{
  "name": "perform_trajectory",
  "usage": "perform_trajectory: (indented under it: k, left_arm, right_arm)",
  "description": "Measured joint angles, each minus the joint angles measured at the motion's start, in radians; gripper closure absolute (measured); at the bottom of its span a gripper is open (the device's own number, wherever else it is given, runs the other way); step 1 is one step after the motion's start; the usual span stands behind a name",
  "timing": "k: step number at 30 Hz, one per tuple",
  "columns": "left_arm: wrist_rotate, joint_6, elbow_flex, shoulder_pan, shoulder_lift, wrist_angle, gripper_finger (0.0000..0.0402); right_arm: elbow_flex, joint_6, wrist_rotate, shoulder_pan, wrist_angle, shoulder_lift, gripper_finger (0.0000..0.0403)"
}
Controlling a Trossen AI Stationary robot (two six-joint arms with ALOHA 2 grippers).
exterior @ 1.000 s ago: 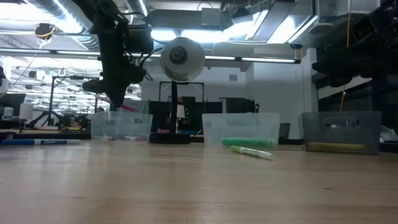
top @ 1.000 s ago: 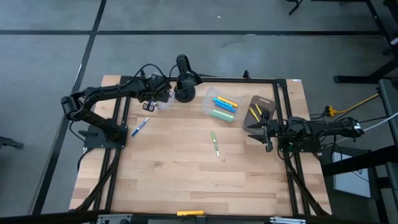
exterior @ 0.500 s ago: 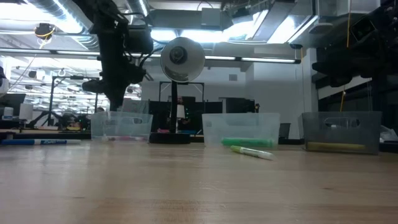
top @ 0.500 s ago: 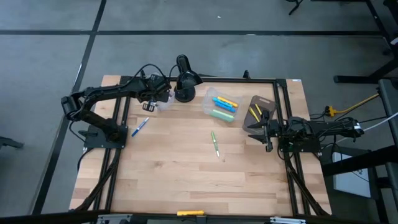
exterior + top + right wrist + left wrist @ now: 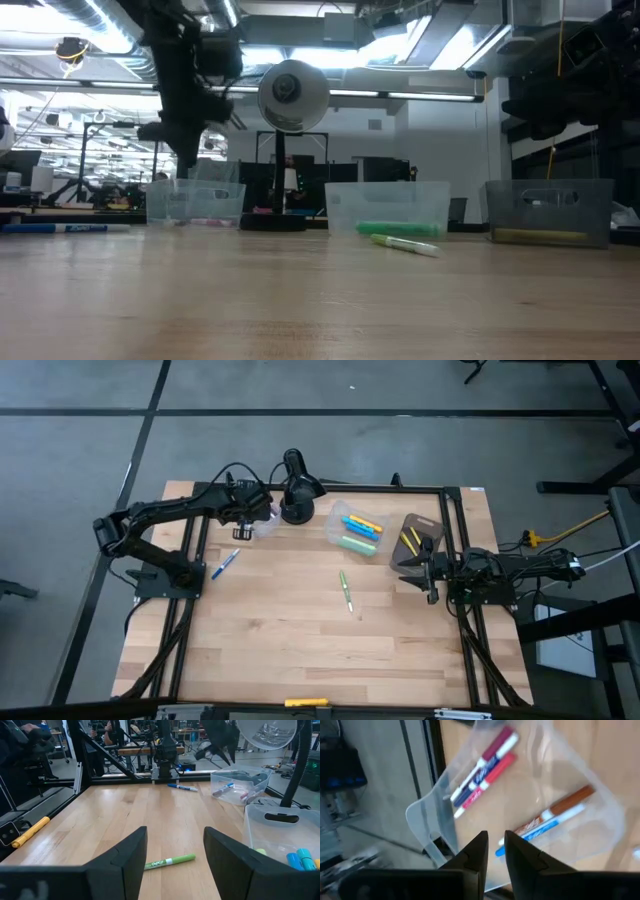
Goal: Pick & Place Markers
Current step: Put the blue marker in the left transparent bin
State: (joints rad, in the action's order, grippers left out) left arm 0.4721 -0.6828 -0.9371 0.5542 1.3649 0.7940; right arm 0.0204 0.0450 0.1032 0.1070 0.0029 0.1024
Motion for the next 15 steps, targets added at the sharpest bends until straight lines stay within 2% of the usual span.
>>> perform_trajectory:
  k: [7, 12, 15]
  left_arm:
    - [-0.021, 0.124, 0.0, -0.039, -0.142, 0.048, 0.0355]
    - [-0.036, 0.286, 0.0, -0.089, -0.253, 0.117, 0.0359]
    - [-0.084, 0.39, 0.0, -0.124, -0.315, 0.148, 0.0359]
  right_arm:
    - [0.0, 0.0, 0.0, 0.0, 0.0, 0.0, 0.0209]
    - [0.0, 0.0, 0.0, 0.0, 0.0, 0.0, 0.0209]
    - [0.0, 0.0, 0.0, 0.0, 0.0, 0.0, 0.0209]
